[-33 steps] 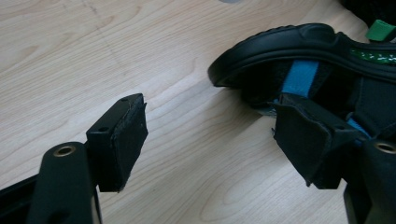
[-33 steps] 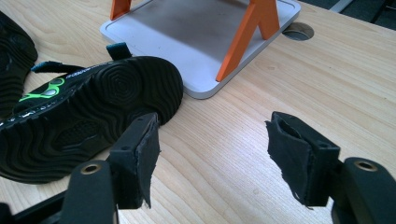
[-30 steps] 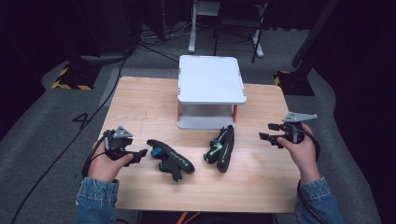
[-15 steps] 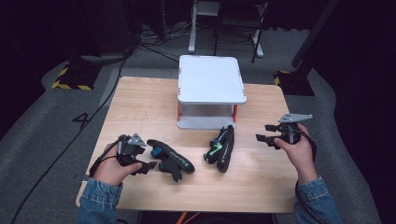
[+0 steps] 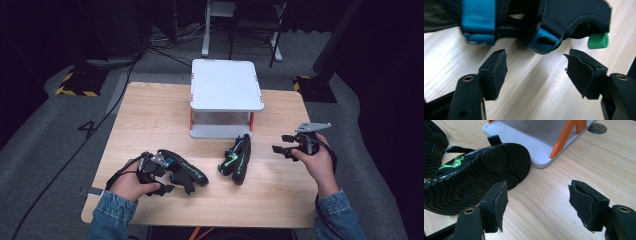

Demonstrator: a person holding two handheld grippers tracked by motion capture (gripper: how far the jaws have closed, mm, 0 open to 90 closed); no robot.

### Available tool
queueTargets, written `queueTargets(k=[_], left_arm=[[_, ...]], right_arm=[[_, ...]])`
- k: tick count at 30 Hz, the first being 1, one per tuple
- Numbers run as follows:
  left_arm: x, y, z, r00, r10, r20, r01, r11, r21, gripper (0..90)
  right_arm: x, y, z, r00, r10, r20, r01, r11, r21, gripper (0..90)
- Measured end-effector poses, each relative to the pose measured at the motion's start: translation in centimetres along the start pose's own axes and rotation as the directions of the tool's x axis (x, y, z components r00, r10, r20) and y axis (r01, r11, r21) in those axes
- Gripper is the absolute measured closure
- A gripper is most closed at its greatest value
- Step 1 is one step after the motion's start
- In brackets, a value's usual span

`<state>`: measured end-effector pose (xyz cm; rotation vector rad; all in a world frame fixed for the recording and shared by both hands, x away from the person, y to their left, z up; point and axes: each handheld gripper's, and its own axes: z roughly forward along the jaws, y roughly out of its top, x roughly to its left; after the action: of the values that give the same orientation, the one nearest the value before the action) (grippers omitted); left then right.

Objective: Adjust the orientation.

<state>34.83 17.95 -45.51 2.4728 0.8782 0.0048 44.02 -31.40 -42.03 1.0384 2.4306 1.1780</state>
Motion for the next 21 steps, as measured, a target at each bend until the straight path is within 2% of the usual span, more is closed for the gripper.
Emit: queueTargets(k=[4,7,10,11,13,21], left_arm=[[0.0,0.1,0.8,0.9999,0.011,0.008,-0.011,0.9999,-0.002,40.0],[0.0,0.3,1.8,0.9989,0.046,-0.002,-0.046,0.9989,-0.009,43.2],[0.0,0.3,2.1,0.9983,0.058,-0.002,-0.058,0.9983,-0.009,52.2],[0.0,0.3,2.2,0.9984,0.056,0.005,-0.056,0.9984,-0.006,57.1],[0.1,0.3,2.3,0.9987,0.051,-0.001,-0.051,0.9987,-0.004,60.9],[0.2,0.3,2.0,0.9985,0.055,-0.006,-0.055,0.9982,-0.026,64.9]], right_arm=[[0.0,0.0,0.0,1.0,0.001,-0.001,-0.001,1.0,0.001,31.7],[0.0,-0.1,0.1,1.0,0.008,0.0,-0.008,1.0,0.003,31.7],[-0.1,-0.1,0.2,1.0,0.006,-0.002,-0.006,1.0,0.008,31.6],[-0.1,-0.1,0.2,1.0,0.005,-0.003,-0.005,1.0,0.009,31.6],[0.0,-0.1,0.2,1.0,0.009,-0.003,-0.009,1.0,0.008,31.6],[-0.1,-0.1,0.3,1.0,0.008,-0.005,-0.008,1.0,0.008,31.6]])
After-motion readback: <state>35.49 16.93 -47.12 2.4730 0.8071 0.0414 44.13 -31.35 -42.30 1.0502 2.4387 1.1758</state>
